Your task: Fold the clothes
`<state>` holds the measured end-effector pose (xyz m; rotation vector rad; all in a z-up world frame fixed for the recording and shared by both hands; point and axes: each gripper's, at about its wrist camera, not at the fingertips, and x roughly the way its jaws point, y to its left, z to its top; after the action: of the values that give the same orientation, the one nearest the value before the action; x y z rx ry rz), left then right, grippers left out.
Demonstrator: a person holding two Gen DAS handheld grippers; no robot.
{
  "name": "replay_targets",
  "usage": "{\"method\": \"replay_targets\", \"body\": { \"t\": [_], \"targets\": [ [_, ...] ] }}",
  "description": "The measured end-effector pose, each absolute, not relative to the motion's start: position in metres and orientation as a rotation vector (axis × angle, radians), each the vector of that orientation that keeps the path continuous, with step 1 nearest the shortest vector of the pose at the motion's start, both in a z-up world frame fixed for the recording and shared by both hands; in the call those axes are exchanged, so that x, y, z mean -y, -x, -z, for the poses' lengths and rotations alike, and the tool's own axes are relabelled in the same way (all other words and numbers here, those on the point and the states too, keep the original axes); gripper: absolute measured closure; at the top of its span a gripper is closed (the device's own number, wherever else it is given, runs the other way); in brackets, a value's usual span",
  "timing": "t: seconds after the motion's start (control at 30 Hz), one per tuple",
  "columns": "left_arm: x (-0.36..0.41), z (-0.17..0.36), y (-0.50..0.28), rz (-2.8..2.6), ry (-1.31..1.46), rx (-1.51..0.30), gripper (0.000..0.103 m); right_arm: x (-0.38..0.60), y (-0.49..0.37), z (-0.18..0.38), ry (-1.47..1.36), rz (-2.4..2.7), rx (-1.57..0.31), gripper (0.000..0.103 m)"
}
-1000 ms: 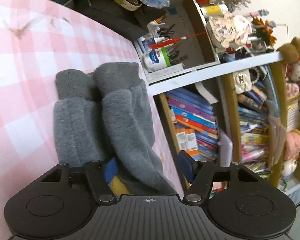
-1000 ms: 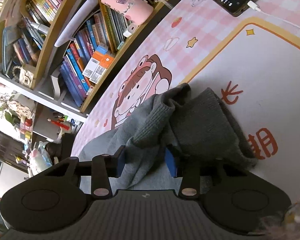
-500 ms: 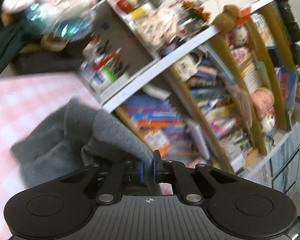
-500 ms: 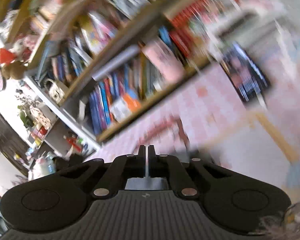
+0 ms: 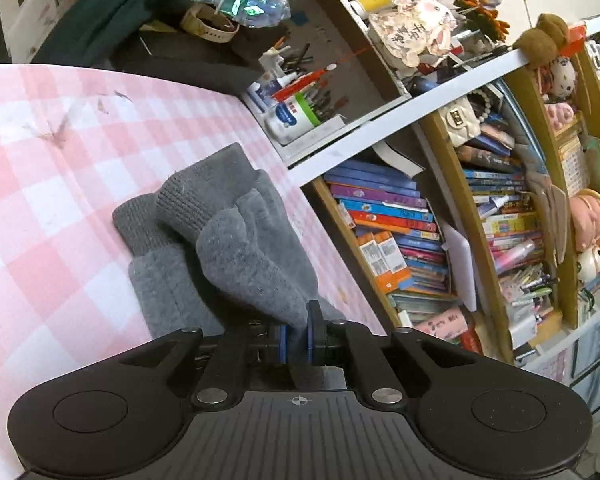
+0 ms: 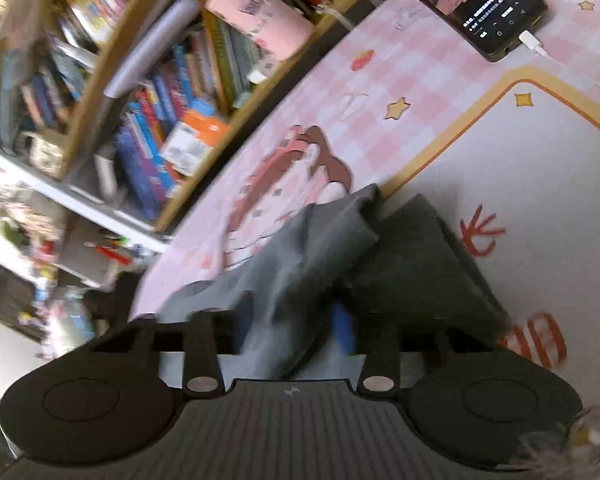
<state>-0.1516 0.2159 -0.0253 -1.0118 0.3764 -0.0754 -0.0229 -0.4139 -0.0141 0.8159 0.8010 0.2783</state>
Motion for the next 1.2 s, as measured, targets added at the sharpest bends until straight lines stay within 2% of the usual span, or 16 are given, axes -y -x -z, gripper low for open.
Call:
{"method": "replay_targets", "body": {
  "t": [0.07,0.17,0.5,0.6,0.73,0.8,0.87,1.07,1.2],
  "targets": [
    [-0.217,0.02,0.15,0.063,0.994,-0.369,0.096,0.411,0.032,-0.013,-0.734,-0.346,-0.703,0.093],
    [-0.215,0.005,0.155,0.068,0.941,-0.335,0.096,0.408,0.045,-0.054,-0.608,-0.445,-0.553,0.094],
    [-0.208,0.022,0.172,0.075,0.973,-0.412,0.096,0.442,0.1,0.012,-0.648,-0.308,-0.739,0.094],
    [-0.21,0.026,0.169,0.054,0.988,-0.426,0.093,0.446,0.105,0.02,-0.647,-0.293,-0.75,0.093],
    [-0.212,0.03,0.166,0.048,1.003,-0.405,0.092,0.442,0.1,0.016,-0.618,-0.283,-0.737,0.081],
    [-0.213,0.03,0.163,0.025,0.996,-0.398,0.094,0.441,0.098,0.015,-0.607,-0.272,-0.727,0.08],
    [-0.214,0.026,0.161,0.003,0.982,-0.388,0.097,0.441,0.1,0.017,-0.614,-0.254,-0.72,0.084],
    [-0.196,-0.024,0.189,0.086,0.833,-0.219,0.097,0.444,0.102,0.021,-0.623,-0.246,-0.711,0.086],
    [-0.211,0.012,0.183,-0.037,0.914,-0.398,0.097,0.44,0.103,0.018,-0.582,-0.252,-0.709,0.086]
  ]
}}
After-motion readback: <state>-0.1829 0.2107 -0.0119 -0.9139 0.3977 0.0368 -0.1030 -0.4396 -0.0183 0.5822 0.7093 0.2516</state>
